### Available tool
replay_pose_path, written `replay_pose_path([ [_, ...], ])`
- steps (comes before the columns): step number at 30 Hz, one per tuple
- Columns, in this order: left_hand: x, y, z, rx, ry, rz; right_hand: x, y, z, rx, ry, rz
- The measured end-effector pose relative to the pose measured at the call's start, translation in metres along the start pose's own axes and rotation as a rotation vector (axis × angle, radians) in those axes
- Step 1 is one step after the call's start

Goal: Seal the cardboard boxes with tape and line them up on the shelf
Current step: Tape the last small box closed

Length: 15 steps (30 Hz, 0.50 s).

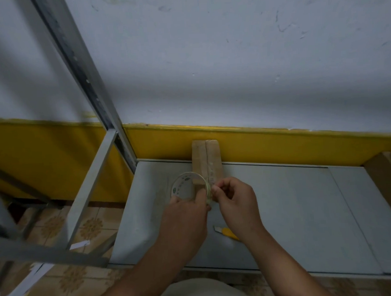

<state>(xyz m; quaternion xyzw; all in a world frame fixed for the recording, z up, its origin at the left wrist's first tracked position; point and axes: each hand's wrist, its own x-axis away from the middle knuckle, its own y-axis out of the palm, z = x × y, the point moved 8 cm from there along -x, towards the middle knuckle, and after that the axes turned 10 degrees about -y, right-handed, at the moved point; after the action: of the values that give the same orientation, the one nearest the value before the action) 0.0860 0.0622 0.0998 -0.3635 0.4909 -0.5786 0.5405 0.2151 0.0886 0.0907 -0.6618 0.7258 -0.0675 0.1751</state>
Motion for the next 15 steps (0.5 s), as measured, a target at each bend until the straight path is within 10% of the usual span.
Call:
replay_pose_path([
  [15, 0.0, 0.021, -0.012, 0.018, -0.096, -0.297, 0.019, 0.013, 0.004, -0.097, -0.031, -0.097],
])
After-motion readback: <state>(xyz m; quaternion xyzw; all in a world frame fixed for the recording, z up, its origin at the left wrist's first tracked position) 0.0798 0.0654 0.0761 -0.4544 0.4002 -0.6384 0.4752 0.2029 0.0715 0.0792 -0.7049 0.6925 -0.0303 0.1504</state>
